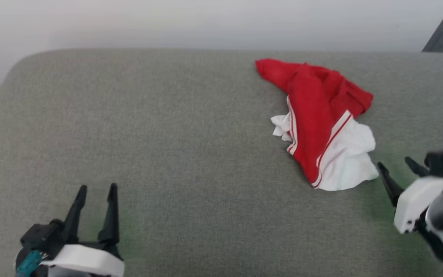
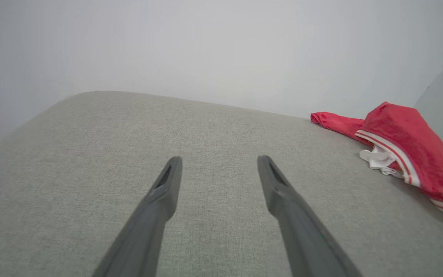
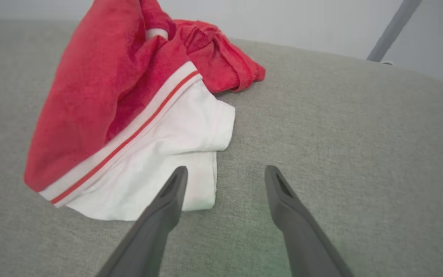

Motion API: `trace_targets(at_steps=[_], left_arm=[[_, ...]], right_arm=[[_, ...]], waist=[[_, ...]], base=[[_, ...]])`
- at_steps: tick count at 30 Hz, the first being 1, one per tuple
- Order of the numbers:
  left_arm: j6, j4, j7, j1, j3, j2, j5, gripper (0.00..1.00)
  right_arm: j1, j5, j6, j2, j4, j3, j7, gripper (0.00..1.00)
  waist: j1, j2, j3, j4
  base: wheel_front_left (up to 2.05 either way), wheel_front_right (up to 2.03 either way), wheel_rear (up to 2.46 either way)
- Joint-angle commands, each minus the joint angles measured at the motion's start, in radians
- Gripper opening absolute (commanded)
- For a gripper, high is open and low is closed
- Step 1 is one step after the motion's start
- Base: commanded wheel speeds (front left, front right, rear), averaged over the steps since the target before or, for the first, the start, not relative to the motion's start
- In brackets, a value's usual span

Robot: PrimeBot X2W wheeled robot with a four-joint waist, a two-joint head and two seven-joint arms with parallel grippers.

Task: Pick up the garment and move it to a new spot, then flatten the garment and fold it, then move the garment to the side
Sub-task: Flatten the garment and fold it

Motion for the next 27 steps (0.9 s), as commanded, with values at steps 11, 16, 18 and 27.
trace_targets(at_steps=[11, 16, 18, 27], left_arm=[[-0.004, 0.017, -0.005, -0.094, -0.045, -0.058, -0.009, 1.0], [-0.004, 0.022, -0.005, -0.134, -0.059, -0.075, -0.02, 1.0], [-0.004, 0.025, -0.005, -0.147, -0.062, -0.079, -0.021, 1.0], [-0.004, 0.04, -0.005, -0.178, -0.076, -0.09, -0.027, 1.0]], right_arm=[[-0.173, 0.224, 0.0, -0.185, -0.046, 0.174, 0.545, 1.0], [-0.158, 0.281, 0.0, -0.23, -0.064, 0.223, 0.691, 1.0], [-0.154, 0.292, 0.0, -0.233, -0.065, 0.223, 0.72, 1.0], [-0.142, 0.312, 0.0, -0.222, -0.09, 0.189, 0.743, 0.0]], waist=[[0.0, 0.0, 0.146, 0.078], [0.0, 0.0, 0.193, 0.103], [0.0, 0.0, 0.209, 0.107], [0.0, 0.0, 0.226, 0.097]], base=[[0.0, 0.0, 0.0], [0.0, 0.0, 0.0], [0.0, 0.0, 0.0], [0.0, 0.0, 0.0]])
